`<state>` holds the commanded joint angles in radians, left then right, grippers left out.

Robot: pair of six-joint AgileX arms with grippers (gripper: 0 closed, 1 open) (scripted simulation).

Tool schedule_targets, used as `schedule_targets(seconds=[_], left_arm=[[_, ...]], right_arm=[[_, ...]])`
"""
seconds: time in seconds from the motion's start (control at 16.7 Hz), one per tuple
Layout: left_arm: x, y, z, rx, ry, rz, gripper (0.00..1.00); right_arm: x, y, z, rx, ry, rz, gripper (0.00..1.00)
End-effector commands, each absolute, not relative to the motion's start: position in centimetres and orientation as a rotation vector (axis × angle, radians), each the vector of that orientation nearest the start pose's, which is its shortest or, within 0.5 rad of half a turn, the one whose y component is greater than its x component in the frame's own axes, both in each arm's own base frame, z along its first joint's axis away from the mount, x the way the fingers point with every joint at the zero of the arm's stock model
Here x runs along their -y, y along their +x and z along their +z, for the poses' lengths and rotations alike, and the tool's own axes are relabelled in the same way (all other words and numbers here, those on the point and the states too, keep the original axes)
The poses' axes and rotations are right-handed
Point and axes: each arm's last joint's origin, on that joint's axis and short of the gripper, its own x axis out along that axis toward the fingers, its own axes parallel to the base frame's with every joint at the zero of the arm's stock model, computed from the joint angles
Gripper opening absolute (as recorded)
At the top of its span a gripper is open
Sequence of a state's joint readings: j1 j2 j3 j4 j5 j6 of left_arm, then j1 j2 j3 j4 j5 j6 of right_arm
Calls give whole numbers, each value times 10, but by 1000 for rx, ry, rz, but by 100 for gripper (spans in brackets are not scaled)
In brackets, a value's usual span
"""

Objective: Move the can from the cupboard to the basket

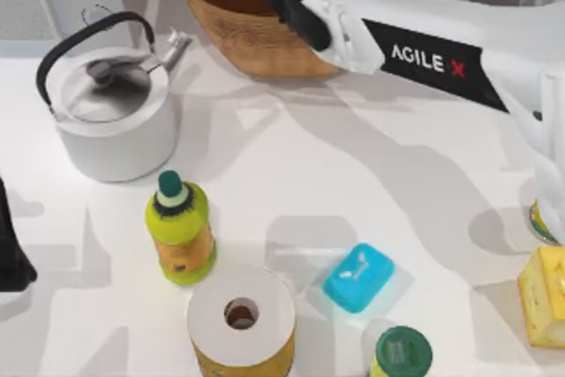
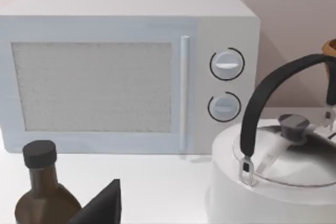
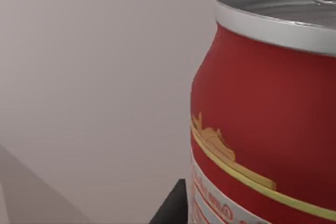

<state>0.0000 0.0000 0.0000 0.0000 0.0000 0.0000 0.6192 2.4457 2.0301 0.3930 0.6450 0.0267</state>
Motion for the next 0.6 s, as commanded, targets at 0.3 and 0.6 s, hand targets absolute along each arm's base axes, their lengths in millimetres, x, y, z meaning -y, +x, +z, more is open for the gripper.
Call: schedule_targets(seconds=[0.3, 0.6], left_arm=[[1, 106, 160, 0, 0, 0, 100], [1, 106, 160, 0, 0, 0, 100]], right_arm=[[-322, 470, 223, -12, 5, 2, 60], [-322, 470, 223, -12, 5, 2, 98]])
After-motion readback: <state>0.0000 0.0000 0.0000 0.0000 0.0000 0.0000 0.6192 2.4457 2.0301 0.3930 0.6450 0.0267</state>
